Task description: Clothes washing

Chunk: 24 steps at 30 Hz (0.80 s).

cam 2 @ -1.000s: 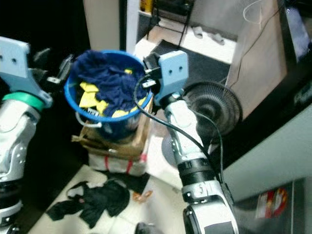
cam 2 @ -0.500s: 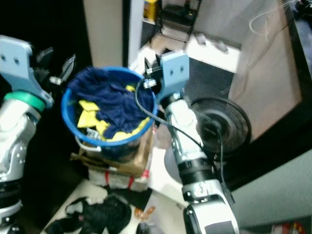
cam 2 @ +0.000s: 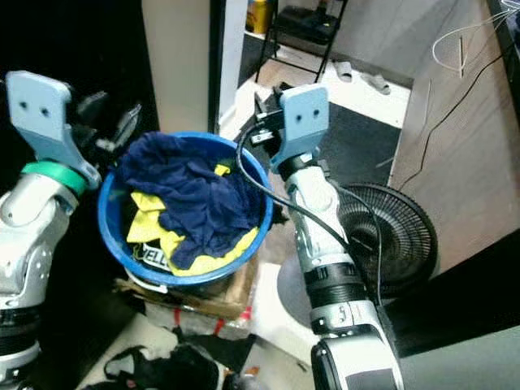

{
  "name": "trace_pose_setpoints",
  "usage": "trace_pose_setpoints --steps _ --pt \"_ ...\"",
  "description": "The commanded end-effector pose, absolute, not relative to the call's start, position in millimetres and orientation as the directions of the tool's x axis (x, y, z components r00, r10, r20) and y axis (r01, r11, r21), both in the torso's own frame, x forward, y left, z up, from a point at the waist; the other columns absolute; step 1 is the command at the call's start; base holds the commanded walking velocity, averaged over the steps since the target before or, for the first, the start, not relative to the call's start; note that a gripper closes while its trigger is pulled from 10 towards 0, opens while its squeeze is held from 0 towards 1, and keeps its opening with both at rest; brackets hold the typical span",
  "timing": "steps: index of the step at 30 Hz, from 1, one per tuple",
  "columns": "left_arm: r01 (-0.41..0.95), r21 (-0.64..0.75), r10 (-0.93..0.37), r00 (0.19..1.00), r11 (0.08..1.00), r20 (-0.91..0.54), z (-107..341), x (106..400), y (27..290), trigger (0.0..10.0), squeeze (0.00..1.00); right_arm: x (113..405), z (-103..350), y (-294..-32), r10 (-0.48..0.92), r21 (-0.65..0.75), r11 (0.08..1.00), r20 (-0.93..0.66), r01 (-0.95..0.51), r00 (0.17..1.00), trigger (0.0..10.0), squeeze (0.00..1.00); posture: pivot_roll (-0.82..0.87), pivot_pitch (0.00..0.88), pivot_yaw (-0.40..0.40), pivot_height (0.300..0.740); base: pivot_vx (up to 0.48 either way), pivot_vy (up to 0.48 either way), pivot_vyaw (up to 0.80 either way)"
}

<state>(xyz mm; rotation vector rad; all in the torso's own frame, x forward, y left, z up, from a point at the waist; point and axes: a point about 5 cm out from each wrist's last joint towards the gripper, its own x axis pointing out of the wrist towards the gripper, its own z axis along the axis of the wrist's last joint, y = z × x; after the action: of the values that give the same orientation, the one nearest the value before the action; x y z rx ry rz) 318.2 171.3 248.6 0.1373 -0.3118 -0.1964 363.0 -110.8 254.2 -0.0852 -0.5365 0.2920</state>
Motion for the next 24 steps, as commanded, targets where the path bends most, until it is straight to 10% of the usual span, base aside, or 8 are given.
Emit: trace_pose_setpoints --steps 1,24 --pt "0.183 0.170 -0.221 0.945 0.968 0.242 236 319 171 10.0 0.00 363 245 -112 0.292 -0.156 0.956 0.468 -0.248 0.834 10.0 0.00 0.06 0.070 -0.042 0.740 0.000 0.000 0.00" --pt "0.184 0.200 -0.226 0.952 0.962 0.208 217 307 172 10.0 0.00 362 239 -110 0.323 -0.184 0.946 0.444 -0.268 0.836 10.0 0.00 0.05 0.093 -0.057 0.740 0.000 0.000 0.00"
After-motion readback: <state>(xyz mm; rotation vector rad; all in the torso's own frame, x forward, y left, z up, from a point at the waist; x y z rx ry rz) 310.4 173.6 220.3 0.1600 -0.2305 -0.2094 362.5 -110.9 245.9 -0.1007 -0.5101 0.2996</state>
